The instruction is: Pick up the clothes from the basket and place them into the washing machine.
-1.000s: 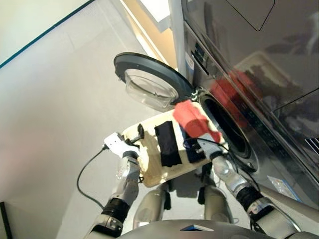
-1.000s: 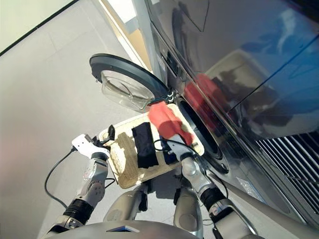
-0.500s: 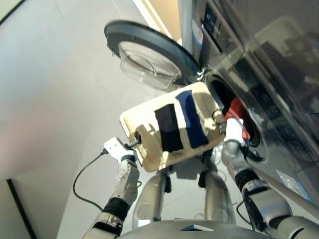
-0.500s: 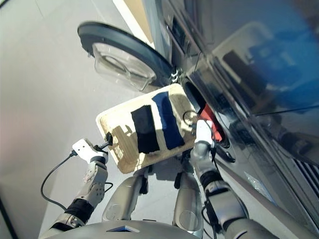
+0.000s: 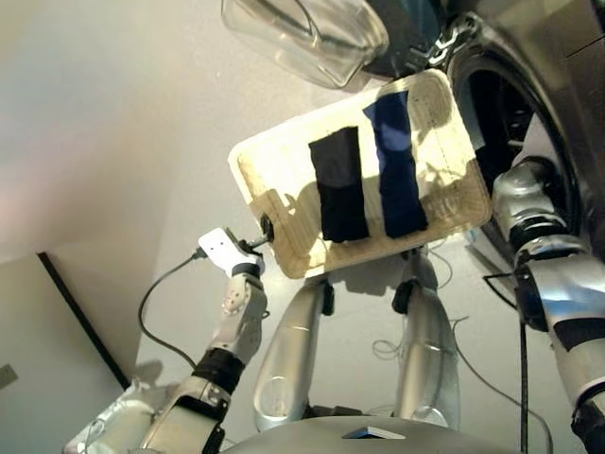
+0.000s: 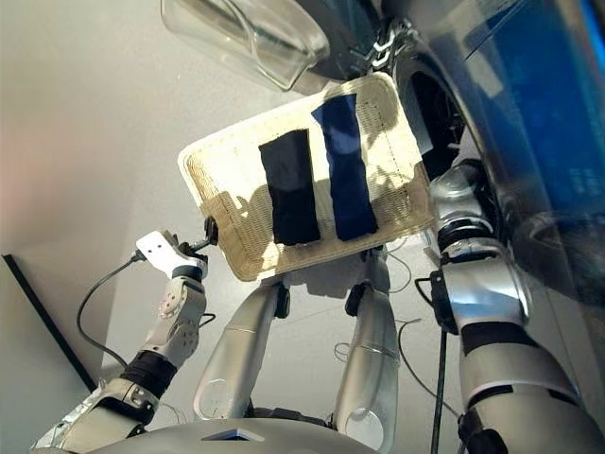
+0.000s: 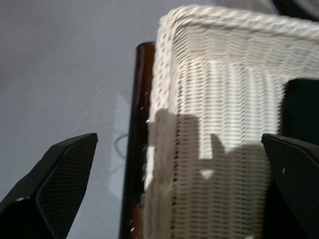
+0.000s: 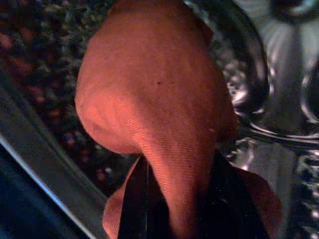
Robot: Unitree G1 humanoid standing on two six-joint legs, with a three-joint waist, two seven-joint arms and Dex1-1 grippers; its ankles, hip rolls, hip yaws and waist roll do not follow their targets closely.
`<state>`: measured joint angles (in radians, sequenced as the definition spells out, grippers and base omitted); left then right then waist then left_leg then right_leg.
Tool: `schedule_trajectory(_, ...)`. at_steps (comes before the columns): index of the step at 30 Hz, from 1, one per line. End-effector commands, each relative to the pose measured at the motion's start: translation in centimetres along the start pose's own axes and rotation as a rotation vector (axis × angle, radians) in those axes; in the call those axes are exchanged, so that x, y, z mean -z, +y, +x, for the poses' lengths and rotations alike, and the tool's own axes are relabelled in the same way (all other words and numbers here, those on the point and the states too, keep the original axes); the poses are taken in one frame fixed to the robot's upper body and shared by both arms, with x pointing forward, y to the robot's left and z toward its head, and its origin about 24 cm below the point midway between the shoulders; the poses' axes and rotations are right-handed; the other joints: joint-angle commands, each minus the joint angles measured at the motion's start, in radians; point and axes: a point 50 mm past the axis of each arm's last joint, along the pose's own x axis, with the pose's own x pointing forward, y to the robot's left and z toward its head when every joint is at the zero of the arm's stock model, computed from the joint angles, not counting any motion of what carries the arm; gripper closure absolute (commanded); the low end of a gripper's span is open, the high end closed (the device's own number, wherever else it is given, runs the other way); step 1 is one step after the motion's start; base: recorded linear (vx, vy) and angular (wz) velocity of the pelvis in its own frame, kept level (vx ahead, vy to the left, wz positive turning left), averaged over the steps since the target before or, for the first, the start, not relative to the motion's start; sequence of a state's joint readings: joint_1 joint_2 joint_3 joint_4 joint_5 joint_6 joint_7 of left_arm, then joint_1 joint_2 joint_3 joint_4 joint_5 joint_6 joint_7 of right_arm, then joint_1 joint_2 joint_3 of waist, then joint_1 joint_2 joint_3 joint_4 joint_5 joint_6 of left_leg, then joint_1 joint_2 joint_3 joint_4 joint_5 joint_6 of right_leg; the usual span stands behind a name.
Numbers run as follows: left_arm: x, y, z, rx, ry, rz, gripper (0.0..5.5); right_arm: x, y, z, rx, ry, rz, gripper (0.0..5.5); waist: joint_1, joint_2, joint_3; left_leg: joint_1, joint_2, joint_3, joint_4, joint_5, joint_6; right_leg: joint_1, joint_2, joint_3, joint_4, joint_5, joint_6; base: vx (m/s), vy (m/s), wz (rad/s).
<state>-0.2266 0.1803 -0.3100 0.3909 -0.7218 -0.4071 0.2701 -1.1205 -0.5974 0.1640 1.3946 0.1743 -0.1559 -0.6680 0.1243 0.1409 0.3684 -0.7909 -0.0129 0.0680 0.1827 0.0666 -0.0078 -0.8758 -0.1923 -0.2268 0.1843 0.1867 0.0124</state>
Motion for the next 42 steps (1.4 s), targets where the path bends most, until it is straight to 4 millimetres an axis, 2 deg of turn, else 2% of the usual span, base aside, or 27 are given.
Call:
schedule_trajectory(1, -1.8, 1.0, -0.4, 0.020, -0.086, 0.061, 0.00, -4.4, -4.7, 2.9, 0.172, -0.165, -0.024, 5.50, 0.015, 0.003, -0.047, -0.061, -0.044, -0.050, 0.040, -0.041, 0.017, -0.023, 0.040, 0.001, 0.138, -0.133, 0.073, 0.000, 0.000, 0.000)
schedule_trajectory(2, -1.8, 1.0, -0.4, 0.020, -0.085, 0.059, 0.00, -4.6, -4.7, 3.0, 0.171, -0.171, -0.027, 5.50, 0.014, 0.002, -0.048, -0.057, -0.044, -0.047, 0.036, -0.041, 0.016, -0.020, 0.042, 0.001, 0.136, -0.133, 0.073, 0.000, 0.000, 0.000)
schedule_trajectory(3, -1.7, 0.9, -0.4, 0.025, -0.081, 0.058, 0.00, -5.0, -4.7, 3.0, 0.167, -0.178, -0.019, 4.81, 0.014, -0.001, -0.052, -0.051, -0.044, -0.046, 0.032, -0.040, 0.014, -0.018, 0.042, 0.003, 0.133, -0.131, 0.074, 0.000, 0.000, 0.000)
schedule_trajectory(4, -1.8, 1.0, -0.3, 0.021, -0.082, 0.057, 0.00, -5.0, -4.6, 3.0, 0.154, -0.178, -0.018, 0.00, 0.013, -0.004, -0.055, -0.043, -0.044, -0.045, 0.024, -0.039, 0.013, -0.014, 0.045, 0.004, 0.127, -0.131, 0.073, 0.000, 0.000, 0.000)
schedule_trajectory(8, -1.6, 1.3, 0.1, 0.004, -0.071, 0.046, 0.00, -4.6, -2.5, 2.3, -0.011, -0.138, 0.050, 0.00, 0.003, -0.022, -0.065, -0.011, -0.042, -0.043, -0.006, -0.034, 0.008, 0.016, 0.053, 0.004, 0.091, -0.123, 0.073, 0.000, 0.000, 0.000)
schedule_trajectory(10, -1.4, 1.4, 0.2, 0.000, -0.063, 0.048, 0.00, -4.1, -0.9, 1.4, -0.094, -0.146, 0.060, 0.00, -0.003, -0.029, -0.071, 0.009, -0.040, -0.042, -0.020, -0.030, 0.004, 0.037, 0.057, 0.003, 0.071, -0.117, 0.073, 0.000, 0.000, 0.000)
schedule_trajectory(12, -1.3, 1.5, 0.2, 0.002, -0.057, 0.052, 0.00, -2.8, 0.9, 0.1, -0.192, -0.140, 0.071, 0.00, -0.009, -0.035, -0.074, 0.030, -0.039, -0.042, -0.036, -0.024, 0.000, 0.059, 0.062, 0.002, 0.049, -0.111, 0.075, 0.000, 0.000, 0.000)
schedule_trajectory(17, -0.5, 2.2, 0.5, 0.018, -0.013, 0.118, 0.00, 0.1, 5.3, -4.2, -0.457, -0.117, 0.138, 0.00, -0.023, -0.052, -0.079, 0.089, -0.037, -0.040, -0.079, -0.004, -0.010, 0.129, 0.073, -0.004, -0.011, -0.091, 0.080, 0.000, 0.000, 0.000)
schedule_trajectory(20, 0.1, 2.5, 0.6, 0.026, 0.020, 0.153, 0.00, 1.5, 6.9, -6.4, -0.567, -0.144, 0.069, 0.00, -0.029, -0.062, -0.083, 0.127, -0.037, -0.039, -0.101, 0.007, -0.014, 0.170, 0.075, -0.011, -0.037, -0.080, 0.083, 0.000, 0.000, 0.000)
schedule_trajectory(23, 0.3, 1.9, 1.0, 0.063, 0.032, 0.188, 0.00, 3.8, 8.1, -9.1, -0.696, -0.119, 0.067, 0.00, -0.038, -0.073, -0.085, 0.161, -0.037, -0.039, -0.118, 0.013, -0.016, 0.213, 0.078, -0.017, -0.063, -0.071, 0.087, 0.000, 0.000, 0.000)
schedule_trajectory(27, 0.8, 1.2, 1.7, 0.100, 0.054, 0.271, 0.00, 6.1, 9.4, -12.9, -0.854, -0.122, 0.033, 0.00, -0.053, -0.075, -0.082, 0.205, -0.040, -0.041, -0.143, 0.025, -0.019, 0.258, 0.082, -0.012, -0.090, -0.061, 0.089, 0.000, 0.000, 0.000)
schedule_trajectory(29, 1.4, 0.6, 2.1, 0.127, 0.083, 0.325, 0.00, 6.3, 10.3, -14.6, -0.941, -0.162, -0.016, 0.00, -0.060, -0.078, -0.081, 0.215, -0.040, -0.036, -0.149, 0.026, -0.017, 0.268, 0.084, -0.009, -0.099, -0.055, 0.090, 0.000, 0.000, 0.000)
schedule_trajectory(30, 1.4, 0.6, 2.1, 0.127, 0.083, 0.325, 0.00, 6.3, 10.3, -14.6, -0.941, -0.162, -0.016, 0.00, -0.060, -0.078, -0.081, 0.215, -0.040, -0.036, -0.149, 0.026, -0.017, 0.268, 0.084, -0.009, -0.099, -0.055, 0.090, 0.000, 0.000, 0.000)
schedule_trajectory(31, 1.6, 0.0, 2.6, 0.141, 0.096, 0.361, 0.00, 6.1, 10.8, -16.3, -1.010, -0.227, -0.056, 0.00, -0.069, -0.078, -0.077, 0.215, -0.040, -0.033, -0.145, 0.026, -0.016, 0.268, 0.086, 0.002, -0.102, -0.051, 0.089, 0.000, 0.000, 0.000)
schedule_trajectory(32, 1.6, 0.0, 2.6, 0.141, 0.096, 0.361, 0.00, 6.1, 10.8, -16.3, -1.010, -0.227, -0.056, 0.00, -0.069, -0.078, -0.077, 0.215, -0.040, -0.033, -0.145, 0.026, -0.016, 0.268, 0.086, 0.002, -0.102, -0.051, 0.089, 0.000, 0.000, 0.000)
schedule_trajectory(34, 2.2, -0.9, 3.3, 0.147, 0.124, 0.381, 0.00, 5.5, 11.5, -18.6, -1.089, -0.309, -0.066, 0.00, -0.085, -0.082, -0.070, 0.208, -0.039, -0.028, -0.138, 0.025, -0.011, 0.257, 0.090, 0.015, -0.101, -0.047, 0.089, 0.000, 0.000, 0.000)
schedule_trajectory(35, 2.2, -0.9, 3.3, 0.147, 0.124, 0.381, 0.00, 5.5, 11.5, -18.6, -1.089, -0.310, -0.066, 0.00, -0.085, -0.082, -0.070, 0.208, -0.039, -0.028, -0.138, 0.025, -0.011, 0.257, 0.090, 0.015, -0.101, -0.047, 0.089, 0.000, 0.000, 0.000)
schedule_trajectory(37, 2.2, -1.6, 3.9, 0.144, 0.128, 0.380, 0.00, 5.0, 11.9, -20.0, -1.128, -0.356, -0.057, 0.00, -0.096, -0.088, -0.062, 0.196, -0.038, -0.020, -0.131, 0.024, -0.009, 0.244, 0.094, 0.025, -0.099, -0.046, 0.088, 0.000, 0.000, 0.000)
schedule_trajectory(38, 2.2, -2.2, 4.4, 0.144, 0.136, 0.400, 0.00, 3.9, 12.1, -21.2, -1.159, -0.437, -0.057, 0.00, -0.109, -0.095, -0.052, 0.181, -0.034, -0.014, -0.123, 0.022, -0.007, 0.229, 0.098, 0.031, -0.098, -0.045, 0.087, 0.000, 0.000, 0.000)
schedule_trajectory(40, 1.9, -2.6, 4.9, 0.137, 0.125, 0.418, 0.00, 3.3, 12.1, -21.5, -1.155, -0.466, -0.036, 0.00, -0.118, -0.099, -0.044, 0.164, -0.032, -0.012, -0.112, 0.018, -0.006, 0.215, 0.100, 0.036, -0.095, -0.043, 0.087, 0.000, 0.000, 0.000)
schedule_trajectory(42, 1.0, -3.0, 5.9, 0.122, 0.097, 0.459, 0.00, 1.7, 11.8, -22.6, -1.161, -0.557, 0.017, 0.00, -0.146, -0.111, -0.026, 0.116, -0.027, -0.007, -0.073, 0.004, -0.005, 0.174, 0.109, 0.053, -0.077, -0.046, 0.082, 0.000, 0.000, 0.000)
